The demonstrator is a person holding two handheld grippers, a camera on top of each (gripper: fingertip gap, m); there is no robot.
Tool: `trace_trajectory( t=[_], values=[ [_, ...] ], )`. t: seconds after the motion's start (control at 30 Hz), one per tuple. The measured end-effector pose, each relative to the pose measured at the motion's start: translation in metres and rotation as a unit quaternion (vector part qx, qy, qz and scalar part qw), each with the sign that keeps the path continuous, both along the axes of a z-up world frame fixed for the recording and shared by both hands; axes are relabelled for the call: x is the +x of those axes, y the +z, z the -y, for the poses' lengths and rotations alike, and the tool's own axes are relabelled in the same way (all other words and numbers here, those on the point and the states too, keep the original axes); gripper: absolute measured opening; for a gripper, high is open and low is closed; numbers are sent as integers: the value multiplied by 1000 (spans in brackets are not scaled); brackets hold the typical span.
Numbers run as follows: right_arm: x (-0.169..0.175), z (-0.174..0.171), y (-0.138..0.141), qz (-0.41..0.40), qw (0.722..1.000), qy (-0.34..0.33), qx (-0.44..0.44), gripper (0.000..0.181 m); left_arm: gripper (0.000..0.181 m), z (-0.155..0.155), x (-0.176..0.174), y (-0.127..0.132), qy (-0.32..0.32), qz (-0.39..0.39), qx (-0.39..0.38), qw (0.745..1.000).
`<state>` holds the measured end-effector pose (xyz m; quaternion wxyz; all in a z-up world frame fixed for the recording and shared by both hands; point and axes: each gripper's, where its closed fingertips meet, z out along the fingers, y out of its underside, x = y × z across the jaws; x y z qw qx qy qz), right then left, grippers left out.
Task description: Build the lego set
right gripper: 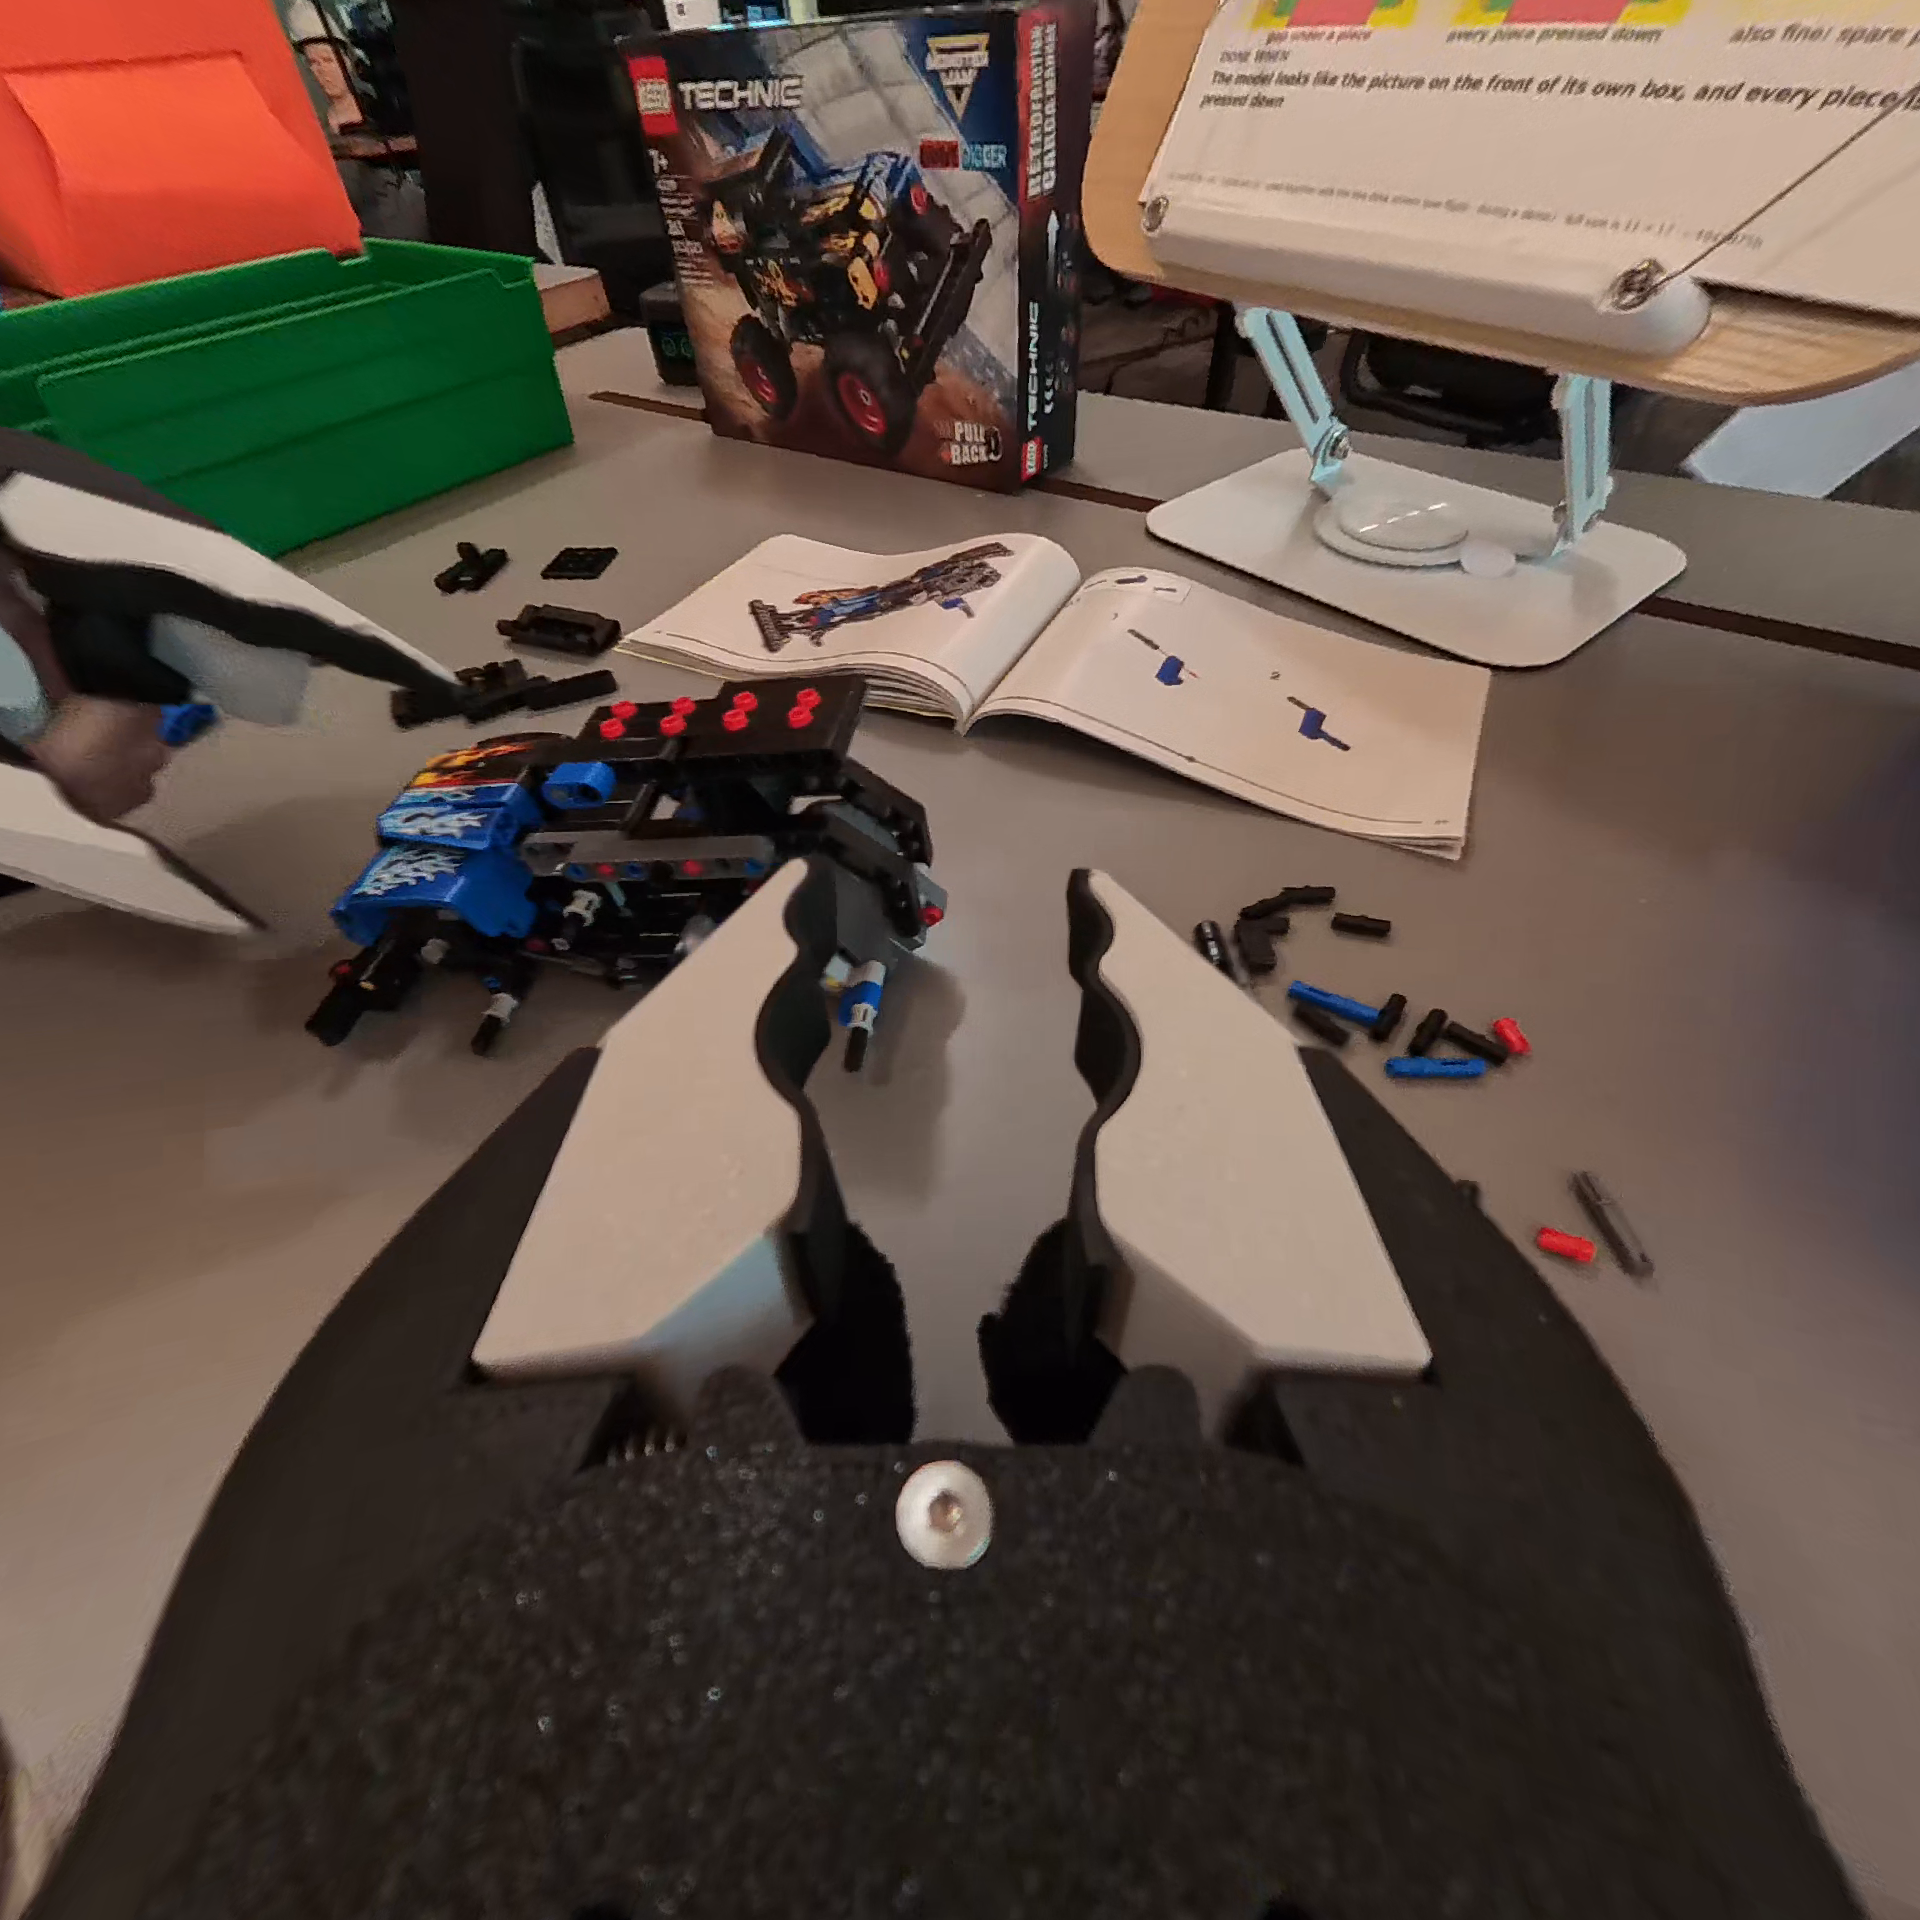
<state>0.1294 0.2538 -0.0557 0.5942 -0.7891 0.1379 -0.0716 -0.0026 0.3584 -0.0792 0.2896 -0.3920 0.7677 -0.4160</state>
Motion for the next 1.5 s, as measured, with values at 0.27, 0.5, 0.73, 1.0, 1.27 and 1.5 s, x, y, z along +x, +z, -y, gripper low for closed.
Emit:
trace_trajectory(
  t=[0.27,0.5,0.73,1.0,1.27,1.5],
  values=[
    [58,8,2,70,996,-59,-7,42,50,-90,31,23,83,60,-73,992],
    [64,14,2,88,994,-67,7,37,38,-129,33,11,147,78,-55,985],
    [62,15,-1,74,995,-61,10,35,37,-137,32,7,162,66,-64,983],
    [60,13,-6,69,996,-54,0,35,39,-115,26,3,100,52,-85,990],
    [-35,-43,7,-49,983,169,45,58,86,-17,-2,-19,-75,-12,-62,995],
    [-47,-74,-18,-38,989,140,-18,82,82,0,16,-37,-23,3,50,998]
  ],
)
